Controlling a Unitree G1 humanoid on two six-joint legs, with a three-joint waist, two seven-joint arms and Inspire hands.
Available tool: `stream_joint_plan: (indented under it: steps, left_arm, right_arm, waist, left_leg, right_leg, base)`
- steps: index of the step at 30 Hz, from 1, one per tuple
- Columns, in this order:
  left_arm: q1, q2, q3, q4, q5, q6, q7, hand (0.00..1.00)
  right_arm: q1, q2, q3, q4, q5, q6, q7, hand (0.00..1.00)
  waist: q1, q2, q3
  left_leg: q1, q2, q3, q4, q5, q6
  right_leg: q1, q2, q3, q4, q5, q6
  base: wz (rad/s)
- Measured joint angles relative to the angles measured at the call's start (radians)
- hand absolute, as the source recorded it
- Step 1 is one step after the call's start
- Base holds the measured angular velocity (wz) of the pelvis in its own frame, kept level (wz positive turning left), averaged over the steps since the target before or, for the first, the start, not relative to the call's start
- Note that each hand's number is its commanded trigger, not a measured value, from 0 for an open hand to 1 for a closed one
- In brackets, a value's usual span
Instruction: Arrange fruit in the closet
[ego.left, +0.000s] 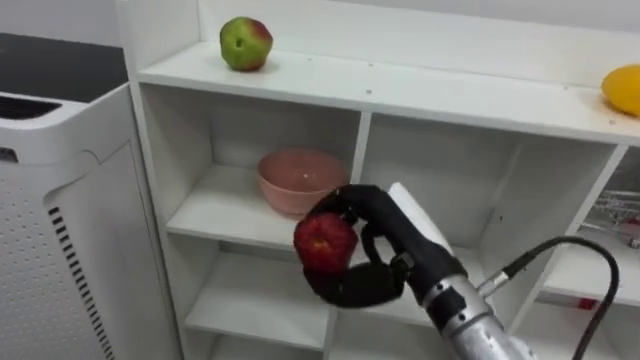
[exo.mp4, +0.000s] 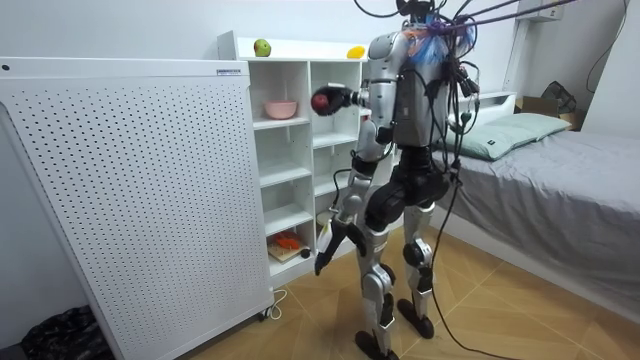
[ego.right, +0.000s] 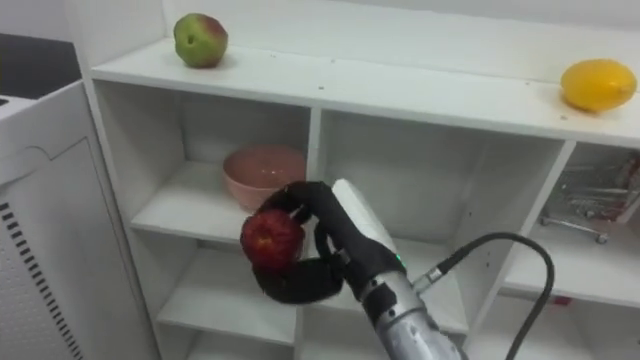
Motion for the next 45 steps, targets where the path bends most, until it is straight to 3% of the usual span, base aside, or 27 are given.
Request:
stream_joint_plan:
  steps: [4,6,9,15,25,30,35,41,45]
  left_arm:
    - [-0.006,0.004,-0.006,0.028,-0.059,-0.009,0.003,0.0]
    - [-0.004,0.005,-0.019,0.031,-0.101,-0.015,0.007,0.0]
    - [-0.001,0.005,-0.022,0.031,-0.135,-0.014,0.021,0.0]
    - [0.024,0.006,-0.084,0.022,-0.196,-0.006,0.041,0.0]
    - [0.042,0.005,-0.107,-0.047,-0.255,0.007,0.079,0.0]
    - [0.063,0.012,-0.11,-0.091,-0.274,0.011,0.091,0.0]
    - [0.077,0.013,-0.13,-0.094,-0.314,0.012,0.09,0.0]
    - [0.075,0.037,-0.144,-0.096,-0.314,0.011,0.092,0.0]
    - [0.074,0.055,-0.144,-0.114,-0.32,0.012,0.109,0.0]
  right_arm:
    - [0.01,0.009,0.002,0.083,-0.038,-0.001,-0.016,1.0]
    - [0.012,0.018,0.002,0.122,-0.054,-0.001,-0.037,1.0]
    - [0.013,0.034,-0.001,0.133,-0.088,-0.001,-0.068,1.0]
    - [0.029,0.034,0.0,0.195,-0.075,-0.01,-0.088,1.0]
    - [0.042,0.028,-0.001,0.24,-0.067,-0.014,-0.142,1.0]
    - [0.031,-0.005,-0.011,0.313,-0.06,-0.025,-0.175,1.0]
    - [0.023,-0.052,-0.012,0.326,-0.03,-0.025,-0.207,1.0]
    - [-0.107,-0.106,-0.013,0.42,0.003,-0.023,-0.286,1.0]
    - [-0.181,-0.135,-0.013,0.432,0.003,-0.022,-0.388,1.0]
  waist:
    - [-0.003,0.011,0.0058]
    - [0.0,0.022,0.0101]
    - [0.005,0.029,0.0102]
    - [0.029,0.036,0.0072]
    - [0.033,0.031,0.0062]
    - [0.034,-0.002,0.0038]
    - [0.036,-0.004,0.0043]
    - [0.05,-0.036,0.017]
    - [0.048,-0.053,0.0182]
  left_leg:
    - [-0.107,-0.001,0.006,0.092,-0.015,0.011]
    - [-0.197,0.0,0.005,0.189,-0.049,0.014]
    - [-0.309,0.001,0.003,0.29,-0.067,0.016]
    - [-0.479,0.0,-0.008,0.471,-0.105,0.011]
    - [-0.695,0.001,-0.047,0.62,-0.111,-0.004]
    - [-0.786,0.001,-0.046,0.646,-0.095,-0.019]
    - [-0.85,0.001,-0.083,0.676,-0.091,-0.026]
    - [-0.894,0.005,-0.086,0.691,-0.09,-0.028]
    - [-0.933,0.001,-0.087,0.694,-0.088,-0.03]
  right_leg:
    - [-0.111,-0.026,-0.001,0.105,-0.03,-0.01]
    - [-0.191,-0.032,0.001,0.186,-0.056,-0.017]
    - [-0.303,-0.046,0.006,0.279,-0.08,-0.03]
    - [-0.473,-0.071,0.019,0.475,-0.15,-0.038]
    - [-0.671,-0.099,0.001,0.626,-0.179,-0.072]
    - [-0.761,-0.119,-0.007,0.677,-0.188,-0.088]
    - [-0.797,-0.12,-0.042,0.695,-0.196,-0.102]
    - [-0.844,-0.119,-0.043,0.714,-0.2,-0.111]
    - [-0.878,-0.133,-0.056,0.725,-0.203,-0.116]
  base:
    - [-0.01]
    - [-0.03]
    - [-0.03]
    - [0.1]
    - [0.08]
    - [0.14]
    - [0.13]
    - [0.02]
    - [0.1]
